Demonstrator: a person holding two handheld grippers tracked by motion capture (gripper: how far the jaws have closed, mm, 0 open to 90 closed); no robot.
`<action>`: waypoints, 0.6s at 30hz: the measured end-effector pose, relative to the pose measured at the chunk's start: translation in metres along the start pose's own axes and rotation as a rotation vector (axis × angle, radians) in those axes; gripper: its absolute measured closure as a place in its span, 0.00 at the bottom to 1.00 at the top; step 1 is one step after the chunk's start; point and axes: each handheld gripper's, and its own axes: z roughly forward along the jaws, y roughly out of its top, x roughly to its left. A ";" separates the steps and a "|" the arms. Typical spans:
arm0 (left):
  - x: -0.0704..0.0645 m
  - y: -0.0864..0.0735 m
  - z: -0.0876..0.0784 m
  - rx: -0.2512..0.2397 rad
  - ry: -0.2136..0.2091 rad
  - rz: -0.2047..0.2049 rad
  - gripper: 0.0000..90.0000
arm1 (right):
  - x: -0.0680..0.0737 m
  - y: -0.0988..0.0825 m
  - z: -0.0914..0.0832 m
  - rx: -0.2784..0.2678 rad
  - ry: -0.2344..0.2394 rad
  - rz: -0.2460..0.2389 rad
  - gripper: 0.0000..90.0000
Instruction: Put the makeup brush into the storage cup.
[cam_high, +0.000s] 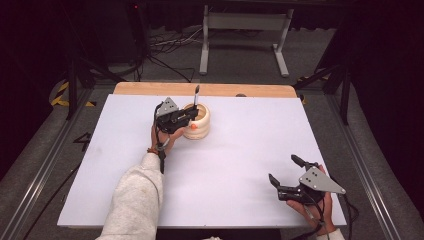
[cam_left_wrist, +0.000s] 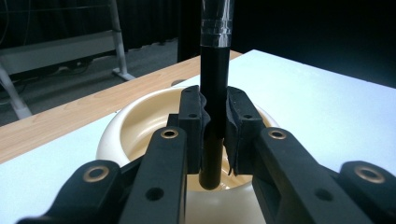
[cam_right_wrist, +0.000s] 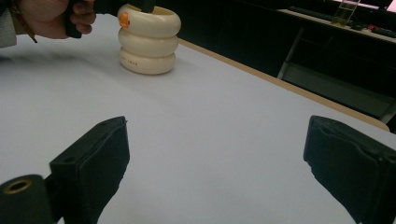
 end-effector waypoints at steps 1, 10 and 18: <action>0.000 0.000 0.000 -0.006 -0.007 -0.005 0.87 | 0.000 0.000 0.000 -0.001 0.001 0.000 0.09; 0.000 0.001 -0.003 -0.020 0.004 -0.005 0.84 | 0.000 0.000 0.001 0.001 0.006 -0.001 0.09; -0.001 0.006 -0.011 -0.029 0.027 0.002 0.72 | -0.001 0.000 0.001 0.004 0.006 -0.002 0.09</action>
